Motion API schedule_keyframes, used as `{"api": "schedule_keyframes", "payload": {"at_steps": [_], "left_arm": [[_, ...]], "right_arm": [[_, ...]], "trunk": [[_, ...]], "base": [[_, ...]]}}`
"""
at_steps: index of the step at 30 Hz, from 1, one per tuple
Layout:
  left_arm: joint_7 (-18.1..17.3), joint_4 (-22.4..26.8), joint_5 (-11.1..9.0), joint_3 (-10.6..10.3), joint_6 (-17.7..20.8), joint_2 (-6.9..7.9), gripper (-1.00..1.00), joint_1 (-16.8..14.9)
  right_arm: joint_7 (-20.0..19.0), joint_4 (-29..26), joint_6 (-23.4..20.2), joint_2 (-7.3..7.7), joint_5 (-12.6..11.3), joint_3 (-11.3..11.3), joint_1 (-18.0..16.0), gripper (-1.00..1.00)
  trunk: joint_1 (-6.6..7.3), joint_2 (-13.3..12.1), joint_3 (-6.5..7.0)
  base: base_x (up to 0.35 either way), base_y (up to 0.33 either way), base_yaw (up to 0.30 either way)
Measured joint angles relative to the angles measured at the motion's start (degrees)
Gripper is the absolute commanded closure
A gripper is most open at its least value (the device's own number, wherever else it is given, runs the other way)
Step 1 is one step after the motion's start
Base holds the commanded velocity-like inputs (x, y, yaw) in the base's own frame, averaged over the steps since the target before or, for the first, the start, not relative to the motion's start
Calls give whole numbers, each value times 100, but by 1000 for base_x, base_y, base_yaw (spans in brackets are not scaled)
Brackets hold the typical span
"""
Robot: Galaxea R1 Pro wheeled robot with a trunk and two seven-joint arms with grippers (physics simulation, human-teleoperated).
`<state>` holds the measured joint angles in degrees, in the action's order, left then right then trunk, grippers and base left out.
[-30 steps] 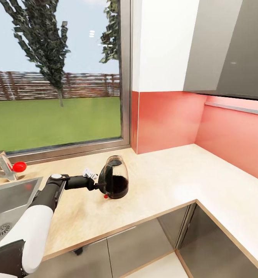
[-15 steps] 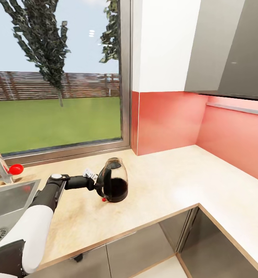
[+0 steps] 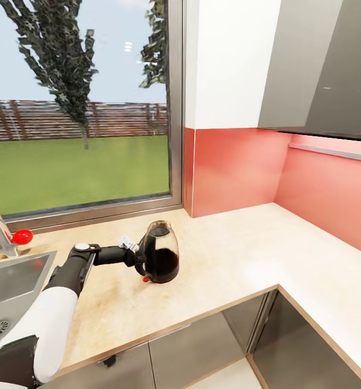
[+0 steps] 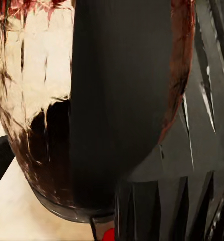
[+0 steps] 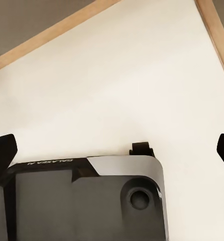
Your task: Set up a coffee station on the kitchen countertop: keep the coffee maker on the countertop, move the bottle of coffee from the kitchen shelf to the counter next to the coffee maker, place a paper coffee filter on top of the coffee maker, put the saucer next to the coffee maker with the coffee cup on the saucer, and place the electric kettle next to the coffee maker.
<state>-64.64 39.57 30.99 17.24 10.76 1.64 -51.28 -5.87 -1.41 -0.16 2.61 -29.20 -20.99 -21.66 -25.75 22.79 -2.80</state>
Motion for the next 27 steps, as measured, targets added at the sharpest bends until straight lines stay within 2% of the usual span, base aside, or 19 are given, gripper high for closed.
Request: {"api": "schedule_keyframes", "payload": {"at_steps": [7,12,13,27], "left_arm": [[6,8,-1,3,17,-36,-100,-13],[7,19,-5,7,36,-156,-100,-78],[4,22,-5,7,38,-166,100,-86],[-10,30,-36,54,56,-194,100,-91]], "right_arm": [[0,0,0,0,0,0,0,-100],[0,0,0,0,0,0,0,-100],[0,0,0,0,0,0,0,-100],[0,0,0,0,0,0,0,-100]], "trunk": [[0,0,0],[0,0,0],[0,0,0],[1,2,1]], "base": [[0,0,0],[0,0,0],[0,0,0],[0,0,0]]}}
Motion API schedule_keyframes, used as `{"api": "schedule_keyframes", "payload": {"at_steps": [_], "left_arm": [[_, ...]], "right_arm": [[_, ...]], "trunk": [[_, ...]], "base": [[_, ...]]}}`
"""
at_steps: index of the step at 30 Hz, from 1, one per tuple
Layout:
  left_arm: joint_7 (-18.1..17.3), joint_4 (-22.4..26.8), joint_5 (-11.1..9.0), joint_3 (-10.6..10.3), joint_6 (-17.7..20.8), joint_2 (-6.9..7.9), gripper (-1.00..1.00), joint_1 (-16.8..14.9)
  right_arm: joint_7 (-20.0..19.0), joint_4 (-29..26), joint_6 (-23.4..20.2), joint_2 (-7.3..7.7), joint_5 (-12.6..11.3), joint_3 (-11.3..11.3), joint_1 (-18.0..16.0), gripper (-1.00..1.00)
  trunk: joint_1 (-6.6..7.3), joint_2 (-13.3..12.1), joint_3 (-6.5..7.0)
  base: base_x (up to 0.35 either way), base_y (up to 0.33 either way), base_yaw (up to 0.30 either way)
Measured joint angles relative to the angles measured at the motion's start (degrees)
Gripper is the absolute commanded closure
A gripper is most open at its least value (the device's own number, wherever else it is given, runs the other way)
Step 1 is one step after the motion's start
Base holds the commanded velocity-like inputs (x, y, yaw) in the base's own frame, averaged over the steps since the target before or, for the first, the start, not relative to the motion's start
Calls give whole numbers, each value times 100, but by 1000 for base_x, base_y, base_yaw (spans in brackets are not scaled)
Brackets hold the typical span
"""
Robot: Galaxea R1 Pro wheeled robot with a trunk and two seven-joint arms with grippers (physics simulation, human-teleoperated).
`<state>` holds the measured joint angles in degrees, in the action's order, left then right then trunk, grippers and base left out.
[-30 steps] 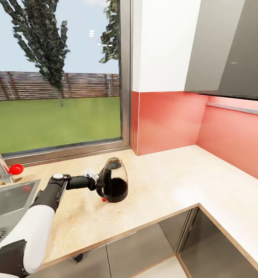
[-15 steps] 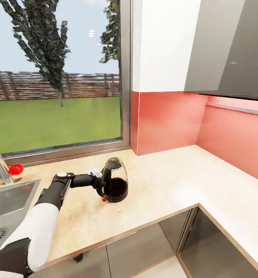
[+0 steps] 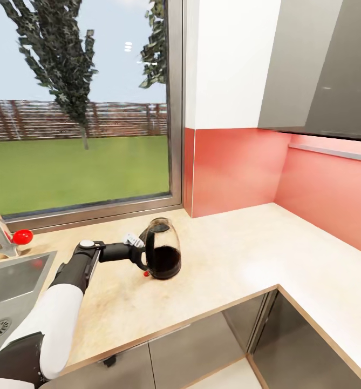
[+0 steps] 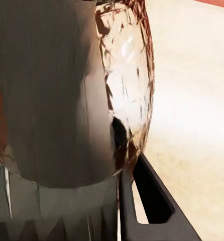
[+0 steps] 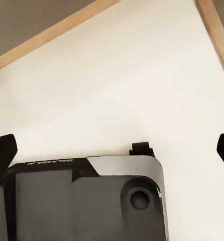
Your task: Set up a coffee station on the kitchen countertop: keep the coffee maker on the countertop, move the bottle of coffee from the kitchen shelf to the counter next to the coffee maker, place a paper coffee filter on top of the coffee maker, put the saucer next to the coffee maker with the coffee cup on the saucer, and place the electric kettle next to the coffee maker.
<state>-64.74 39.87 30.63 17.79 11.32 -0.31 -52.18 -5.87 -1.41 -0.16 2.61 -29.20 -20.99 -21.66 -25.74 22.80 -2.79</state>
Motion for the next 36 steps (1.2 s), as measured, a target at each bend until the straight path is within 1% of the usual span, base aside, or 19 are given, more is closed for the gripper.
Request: {"api": "schedule_keyframes", "payload": {"at_steps": [9,12,13,16,18,20,26,28,32,33,36], "left_arm": [[-5,5,27,-3,-10,10,100,-13],[-13,133,29,2,7,5,100,-25],[-16,253,50,3,43,1,100,-26],[-57,696,29,6,411,-5,100,-37],[-64,956,-33,-4,623,0,100,-32],[-67,1292,-149,-31,818,13,100,-14],[-73,1955,-207,-56,1259,60,100,-25],[-74,2244,-221,-56,1425,66,100,-29],[-64,2600,-189,-61,1517,78,100,-24],[-60,2746,-152,-37,1513,105,100,-1],[-60,2882,-143,-30,1534,214,100,37]], "right_arm": [[0,0,0,0,0,0,0,-100],[0,0,0,0,0,0,0,-100],[0,0,0,0,0,0,0,-100],[0,0,0,0,0,0,0,-100],[0,0,0,0,0,0,0,-100],[0,0,0,0,0,0,0,-100],[3,0,6,0,-15,0,0,-100],[7,-4,7,0,-25,3,0,-100],[11,-12,106,-3,-36,4,1,-100],[13,-15,168,-19,-38,0,1,-100],[10,-21,203,-47,-42,-1,1,-100]], "trunk": [[-1,-2,-1],[-1,-2,-1],[-1,-2,-1],[-1,-2,0],[-1,-2,0],[0,-1,0],[-1,-2,0],[0,-1,0],[-1,-2,-1],[-1,-2,-1],[-1,-2,-1]], "base": [[0,0,0],[0,0,0],[0,0,0],[0,0,0],[0,0,0],[0,0,0],[0,0,0],[0,0,0],[0,0,0],[0,0,0],[0,0,0]]}}
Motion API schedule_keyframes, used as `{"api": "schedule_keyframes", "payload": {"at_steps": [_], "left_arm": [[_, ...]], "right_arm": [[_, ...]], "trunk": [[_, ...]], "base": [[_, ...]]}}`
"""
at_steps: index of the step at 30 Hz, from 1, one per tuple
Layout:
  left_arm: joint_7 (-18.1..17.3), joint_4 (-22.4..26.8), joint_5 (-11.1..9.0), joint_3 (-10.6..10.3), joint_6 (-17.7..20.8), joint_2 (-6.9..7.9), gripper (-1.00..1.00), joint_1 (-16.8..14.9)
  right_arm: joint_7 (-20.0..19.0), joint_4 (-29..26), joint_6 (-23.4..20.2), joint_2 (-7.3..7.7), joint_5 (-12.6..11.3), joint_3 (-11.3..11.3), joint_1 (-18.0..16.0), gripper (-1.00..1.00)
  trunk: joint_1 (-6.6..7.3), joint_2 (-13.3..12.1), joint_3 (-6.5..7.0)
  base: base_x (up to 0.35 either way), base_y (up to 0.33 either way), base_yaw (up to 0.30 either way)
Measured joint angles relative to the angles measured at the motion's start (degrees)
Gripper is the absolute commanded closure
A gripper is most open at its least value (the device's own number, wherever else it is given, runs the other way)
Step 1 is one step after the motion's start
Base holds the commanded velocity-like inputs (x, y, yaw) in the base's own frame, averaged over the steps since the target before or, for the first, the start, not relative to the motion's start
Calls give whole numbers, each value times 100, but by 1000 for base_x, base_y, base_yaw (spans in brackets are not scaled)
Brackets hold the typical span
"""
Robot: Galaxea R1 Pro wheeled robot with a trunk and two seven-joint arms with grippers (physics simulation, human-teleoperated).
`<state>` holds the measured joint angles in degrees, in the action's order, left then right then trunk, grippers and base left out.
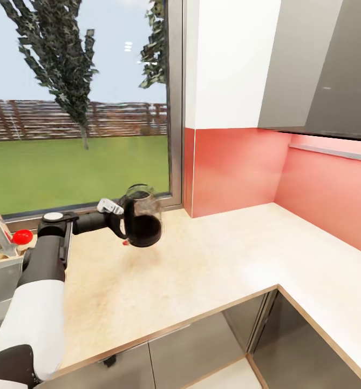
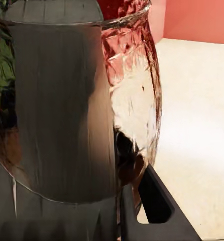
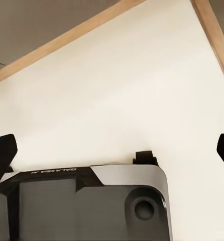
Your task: Set up a coffee station on the kitchen countertop: keep the coffee maker on the countertop, move the bottle of coffee from the kitchen shelf to the counter next to the coffee maker, place a paper coffee filter on top of the coffee maker, put the saucer next to the coffee maker with the coffee cup on the saucer, and place the electric kettle next to the coffee maker.
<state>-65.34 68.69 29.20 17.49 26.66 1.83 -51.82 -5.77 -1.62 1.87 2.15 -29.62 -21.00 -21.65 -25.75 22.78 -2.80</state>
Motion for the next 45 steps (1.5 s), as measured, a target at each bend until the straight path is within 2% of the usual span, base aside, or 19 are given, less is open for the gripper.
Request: {"api": "schedule_keyframes", "payload": {"at_steps": [3,7,14,22,27,32,35,45], "left_arm": [[17,45,2,10,-5,127,100,17],[52,55,4,22,-5,181,100,21],[75,66,5,23,-2,187,100,22],[159,66,3,11,-1,136,100,23],[171,66,10,22,-6,169,100,27],[175,72,-3,175,-15,180,100,31],[175,74,-1,182,-11,180,100,35],[168,83,-14,200,-12,175,100,33]], "right_arm": [[-4,-3,15,2,-4,9,0,-100],[-4,4,14,23,-9,16,0,-100],[-5,5,7,37,6,18,0,-100],[-4,5,5,0,6,15,-1,-100],[-4,5,4,5,-1,18,0,-100],[-5,5,4,12,-8,26,0,-100],[-5,5,4,9,-3,21,0,-100],[-5,5,4,-5,0,18,0,-100]], "trunk": [[0,0,0],[-1,-1,0],[-4,-1,0],[-3,-1,0],[-3,-1,0],[-3,-1,0],[-3,-1,0],[-1,-1,0]], "base": [[0,0,0],[-84,0,0],[-297,0,14],[-310,-150,263],[-314,-76,278],[-326,-4,279],[-311,0,279],[-71,9,279]]}}
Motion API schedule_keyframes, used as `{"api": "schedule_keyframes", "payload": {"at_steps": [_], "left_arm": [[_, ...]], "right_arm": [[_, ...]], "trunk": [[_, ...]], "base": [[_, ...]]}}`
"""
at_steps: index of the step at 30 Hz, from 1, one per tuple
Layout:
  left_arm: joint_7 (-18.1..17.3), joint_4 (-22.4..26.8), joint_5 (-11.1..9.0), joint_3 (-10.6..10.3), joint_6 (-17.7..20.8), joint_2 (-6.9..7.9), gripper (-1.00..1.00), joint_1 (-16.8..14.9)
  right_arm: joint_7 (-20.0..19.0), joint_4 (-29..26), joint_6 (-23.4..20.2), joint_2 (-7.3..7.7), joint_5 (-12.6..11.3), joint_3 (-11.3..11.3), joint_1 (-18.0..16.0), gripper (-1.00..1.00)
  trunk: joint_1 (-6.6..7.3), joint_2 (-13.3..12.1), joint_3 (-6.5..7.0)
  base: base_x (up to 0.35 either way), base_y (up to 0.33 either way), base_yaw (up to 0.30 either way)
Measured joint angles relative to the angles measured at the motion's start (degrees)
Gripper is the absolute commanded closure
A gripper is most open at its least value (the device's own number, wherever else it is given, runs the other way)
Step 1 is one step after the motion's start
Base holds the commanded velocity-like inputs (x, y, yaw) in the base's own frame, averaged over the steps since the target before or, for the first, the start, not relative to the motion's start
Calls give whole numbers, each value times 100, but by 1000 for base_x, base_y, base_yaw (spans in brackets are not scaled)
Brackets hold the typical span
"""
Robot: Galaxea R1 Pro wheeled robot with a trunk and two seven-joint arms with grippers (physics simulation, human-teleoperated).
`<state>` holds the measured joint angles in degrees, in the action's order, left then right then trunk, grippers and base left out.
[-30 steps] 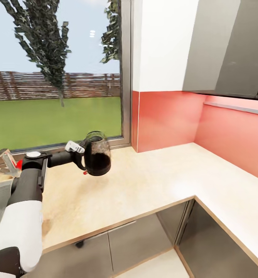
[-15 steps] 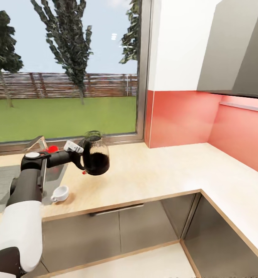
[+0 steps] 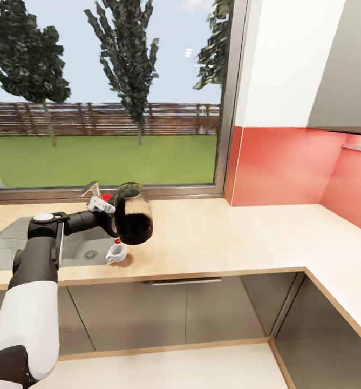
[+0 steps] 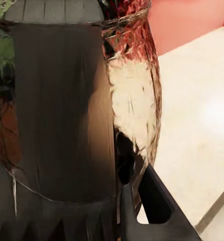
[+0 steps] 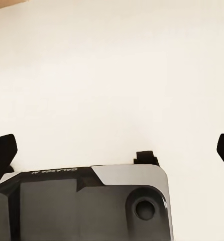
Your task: Set up a coffee station on the kitchen countertop: keep the coffee maker on the countertop, move the bottle of coffee from the kitchen shelf to the counter next to the coffee maker, place a paper coffee filter on top of the coffee maker, put the saucer next to the coffee maker with the coffee cup on the saucer, and place the electric kettle next to the coffee maker.
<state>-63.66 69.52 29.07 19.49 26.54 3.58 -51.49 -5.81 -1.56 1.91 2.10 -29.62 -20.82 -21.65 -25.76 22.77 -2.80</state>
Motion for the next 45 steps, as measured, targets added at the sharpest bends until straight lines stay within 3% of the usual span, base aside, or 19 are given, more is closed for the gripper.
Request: {"api": "schedule_keyframes", "payload": {"at_steps": [7,12,17,20,24,28,30,36,40,45], "left_arm": [[6,535,24,2,211,17,100,-4],[8,650,20,225,247,60,100,-2],[133,645,81,251,224,295,100,7],[1155,596,93,326,225,394,100,73],[1586,590,52,336,255,393,100,146],[2736,587,29,320,246,344,100,183],[2988,584,-29,280,281,313,100,265],[3103,598,2,276,233,309,100,322],[3488,601,-8,257,209,225,100,484],[3648,645,-47,263,209,200,100,515]], "right_arm": [[-1,-1,0,-1,7,-4,1,-100],[0,0,0,-4,16,-7,0,-100],[0,0,0,-5,16,-8,0,-100],[0,0,0,-8,16,-8,0,-100],[0,0,0,-9,16,-9,0,-100],[0,0,0,-9,16,-9,0,-100],[0,0,0,-9,16,-8,0,-100],[0,0,0,-9,16,-9,0,-100],[0,0,-2,-9,16,-9,0,-100],[0,0,0,-9,16,-9,0,-100]], "trunk": [[-1,0,0],[1,1,0],[1,1,0],[1,1,-1],[1,1,0],[1,1,-1],[1,1,-1],[1,0,0],[1,0,-1],[4,1,0]], "base": [[-239,167,279],[-45,40,279],[-2,2,279],[0,0,279],[0,0,279],[0,0,279],[0,0,279],[0,0,279],[4,0,279],[196,0,279]]}}
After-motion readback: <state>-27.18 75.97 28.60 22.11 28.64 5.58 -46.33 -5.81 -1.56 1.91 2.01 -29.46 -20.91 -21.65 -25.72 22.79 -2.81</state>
